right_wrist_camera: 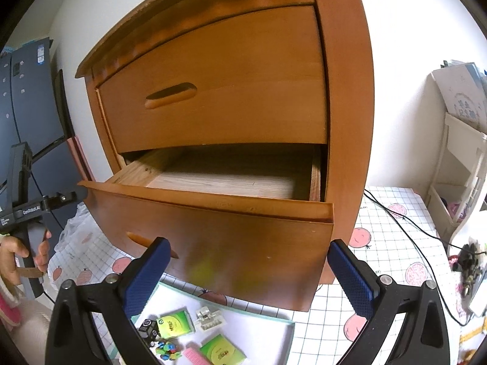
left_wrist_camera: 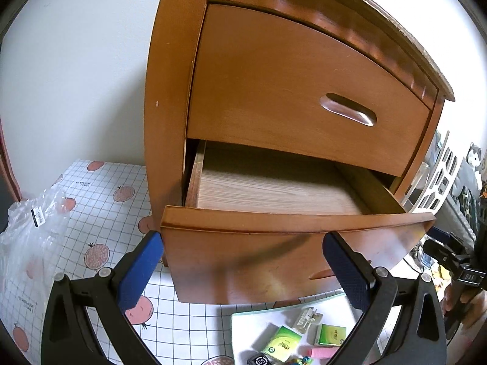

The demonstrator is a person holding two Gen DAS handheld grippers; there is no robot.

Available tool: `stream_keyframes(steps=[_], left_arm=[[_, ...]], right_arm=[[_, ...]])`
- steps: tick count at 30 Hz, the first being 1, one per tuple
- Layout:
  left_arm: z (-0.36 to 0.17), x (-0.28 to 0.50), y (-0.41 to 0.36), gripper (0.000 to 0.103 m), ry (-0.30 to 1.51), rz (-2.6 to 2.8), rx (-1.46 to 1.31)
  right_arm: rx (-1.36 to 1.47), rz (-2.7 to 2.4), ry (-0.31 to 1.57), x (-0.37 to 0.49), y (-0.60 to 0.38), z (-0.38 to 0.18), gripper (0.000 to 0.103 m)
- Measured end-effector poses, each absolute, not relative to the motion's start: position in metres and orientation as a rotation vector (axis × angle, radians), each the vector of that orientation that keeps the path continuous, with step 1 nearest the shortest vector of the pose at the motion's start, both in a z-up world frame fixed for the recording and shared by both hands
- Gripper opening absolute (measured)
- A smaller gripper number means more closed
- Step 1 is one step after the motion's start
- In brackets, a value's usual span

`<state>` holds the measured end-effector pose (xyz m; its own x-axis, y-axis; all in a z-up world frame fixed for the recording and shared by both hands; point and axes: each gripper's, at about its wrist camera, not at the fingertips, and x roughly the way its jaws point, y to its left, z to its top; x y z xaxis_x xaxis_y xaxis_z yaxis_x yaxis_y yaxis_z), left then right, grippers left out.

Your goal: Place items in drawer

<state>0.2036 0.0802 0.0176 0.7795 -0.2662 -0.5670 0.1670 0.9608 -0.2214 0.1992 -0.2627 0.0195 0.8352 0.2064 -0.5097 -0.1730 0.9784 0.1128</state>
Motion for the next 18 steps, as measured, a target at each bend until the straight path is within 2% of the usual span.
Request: stream_keyframes(steps=[10,18], left_arm=[[0.01,0.2,0.078,0.103,0.636,-0.201,-0.182],[0.03,0.167,0.066,0.103,0.613,-0.168,-0.206]], right_arm=[[0.091,0.192,0.558,0.192,-0.269,0.023,0.103],[0.109,0.165,0.513,0.163,-0.268,0.043,0.103]])
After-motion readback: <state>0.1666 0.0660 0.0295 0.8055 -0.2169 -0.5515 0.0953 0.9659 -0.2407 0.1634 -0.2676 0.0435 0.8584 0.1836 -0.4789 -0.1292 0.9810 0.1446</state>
